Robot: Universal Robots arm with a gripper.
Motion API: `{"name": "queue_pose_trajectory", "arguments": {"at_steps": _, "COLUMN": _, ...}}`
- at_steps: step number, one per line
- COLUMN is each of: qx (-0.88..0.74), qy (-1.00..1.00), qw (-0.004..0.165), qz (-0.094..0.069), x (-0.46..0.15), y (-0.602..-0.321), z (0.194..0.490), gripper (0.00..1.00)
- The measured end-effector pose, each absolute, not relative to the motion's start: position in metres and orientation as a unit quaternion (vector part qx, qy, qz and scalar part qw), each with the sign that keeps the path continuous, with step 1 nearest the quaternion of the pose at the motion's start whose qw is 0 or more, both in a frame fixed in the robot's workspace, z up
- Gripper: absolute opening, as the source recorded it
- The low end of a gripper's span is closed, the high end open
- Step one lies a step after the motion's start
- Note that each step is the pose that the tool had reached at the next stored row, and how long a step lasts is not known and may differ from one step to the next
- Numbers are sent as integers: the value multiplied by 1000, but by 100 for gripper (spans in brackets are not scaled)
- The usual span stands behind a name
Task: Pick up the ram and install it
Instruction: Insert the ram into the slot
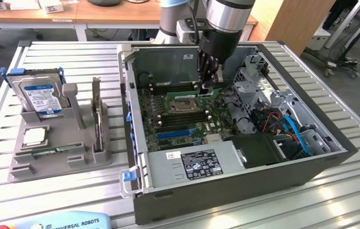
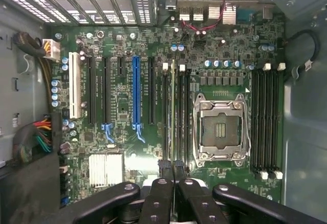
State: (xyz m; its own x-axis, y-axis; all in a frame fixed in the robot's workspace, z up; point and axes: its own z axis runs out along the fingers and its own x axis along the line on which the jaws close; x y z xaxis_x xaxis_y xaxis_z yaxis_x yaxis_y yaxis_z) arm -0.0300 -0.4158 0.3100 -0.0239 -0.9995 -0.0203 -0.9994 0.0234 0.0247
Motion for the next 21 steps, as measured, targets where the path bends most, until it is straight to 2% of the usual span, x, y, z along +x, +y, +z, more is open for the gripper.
{"name": "queue_pose_trajectory", "arguments": {"at_steps": 21, "qx": 699, "qy": -715, "qw": 1, "qz": -16, "x": -30, "y": -416, "z": 278, "gripper": 12}}
